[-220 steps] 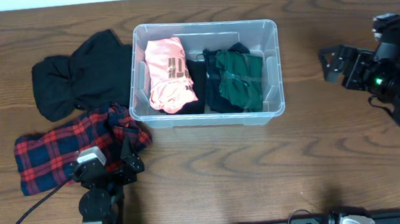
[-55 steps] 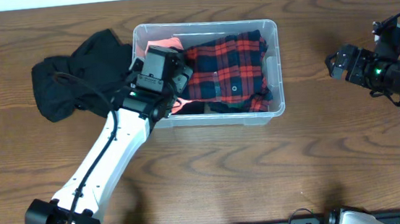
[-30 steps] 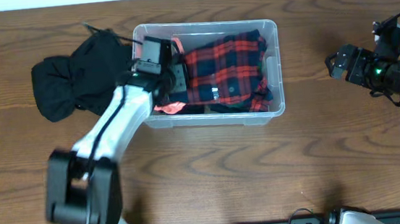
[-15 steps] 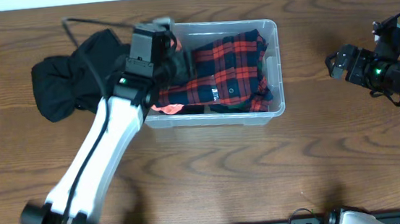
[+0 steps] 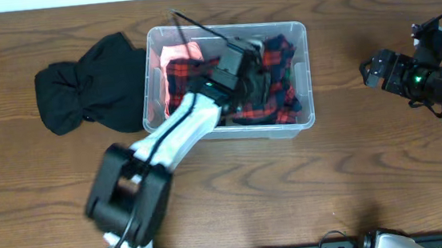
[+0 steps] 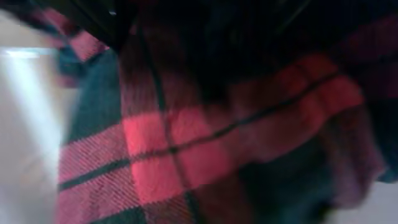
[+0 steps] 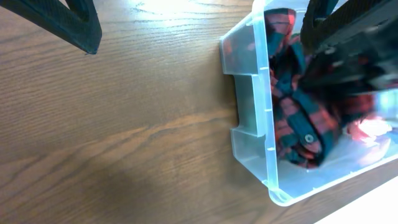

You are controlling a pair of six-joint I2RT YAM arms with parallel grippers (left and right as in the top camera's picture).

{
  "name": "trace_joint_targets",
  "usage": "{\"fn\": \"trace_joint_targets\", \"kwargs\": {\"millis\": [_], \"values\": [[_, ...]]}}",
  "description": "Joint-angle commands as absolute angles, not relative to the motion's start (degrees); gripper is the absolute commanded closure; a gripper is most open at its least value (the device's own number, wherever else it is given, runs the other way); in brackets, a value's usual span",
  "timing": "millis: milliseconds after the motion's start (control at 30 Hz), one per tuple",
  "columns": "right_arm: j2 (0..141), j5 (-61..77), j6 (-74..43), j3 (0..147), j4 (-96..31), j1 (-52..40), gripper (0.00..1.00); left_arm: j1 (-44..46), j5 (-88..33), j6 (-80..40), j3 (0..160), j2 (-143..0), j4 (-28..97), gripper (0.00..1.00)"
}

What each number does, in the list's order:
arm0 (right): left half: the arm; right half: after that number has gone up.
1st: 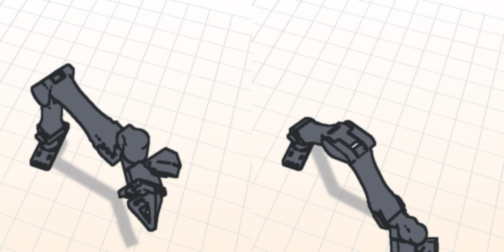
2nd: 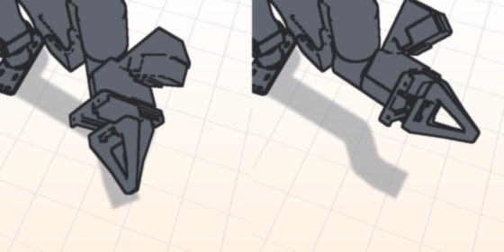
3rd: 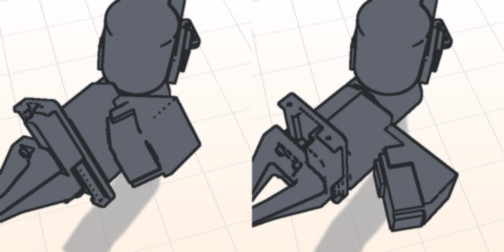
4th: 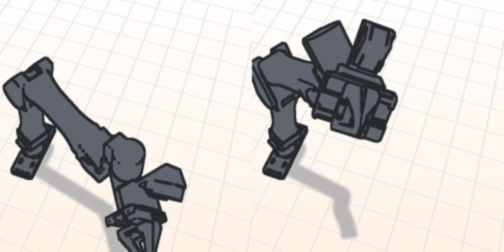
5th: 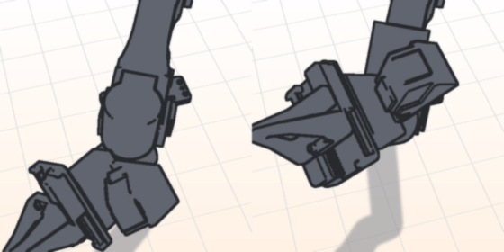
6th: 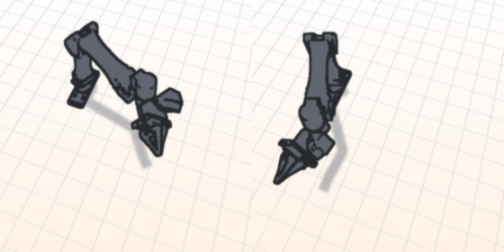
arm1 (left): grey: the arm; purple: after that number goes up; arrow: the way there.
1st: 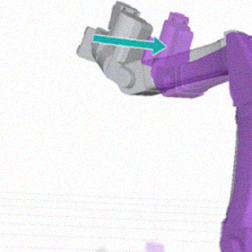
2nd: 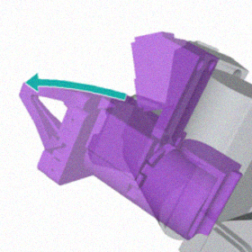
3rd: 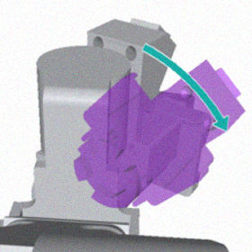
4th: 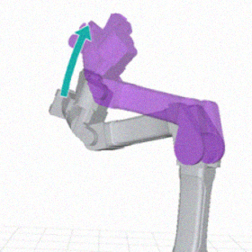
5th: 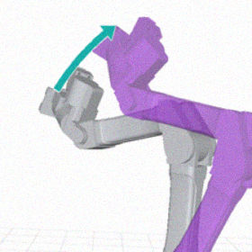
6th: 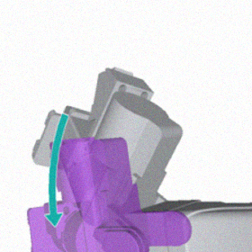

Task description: Pack container

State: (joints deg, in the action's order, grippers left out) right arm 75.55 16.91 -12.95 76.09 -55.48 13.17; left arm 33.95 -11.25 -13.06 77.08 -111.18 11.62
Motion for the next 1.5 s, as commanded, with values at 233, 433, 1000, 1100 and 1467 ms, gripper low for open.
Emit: {"fn": "trace_joint_targets", "kwargs": {"millis": [233,433,1000,1100,1467], "values": [[75.61,16.91,-12.34,76.27,-55.55,13.47,0.01,33.43,-11.14,-14.94,81.80,-107.07,23.09,0.31],[75.61,16.91,-12.34,76.27,-55.55,13.47,0.01,29.95,-6.17,-22.15,89.41,-92.71,29.54,0.14],[75.61,16.91,-12.34,76.27,-55.55,13.47,0.01,-27.29,-27.05,-22.48,89.21,-91.85,52.12,0.02],[75.61,16.88,-12.34,76.27,-55.55,13.47,0.01,-33.58,-28.47,-21.10,89.21,-98.10,52.18,0.02],[75.64,16.91,-12.34,76.27,-55.55,13.47,0.01,-41.47,-38.54,-8.58,89.21,-116.86,44.51,0.02]]}}
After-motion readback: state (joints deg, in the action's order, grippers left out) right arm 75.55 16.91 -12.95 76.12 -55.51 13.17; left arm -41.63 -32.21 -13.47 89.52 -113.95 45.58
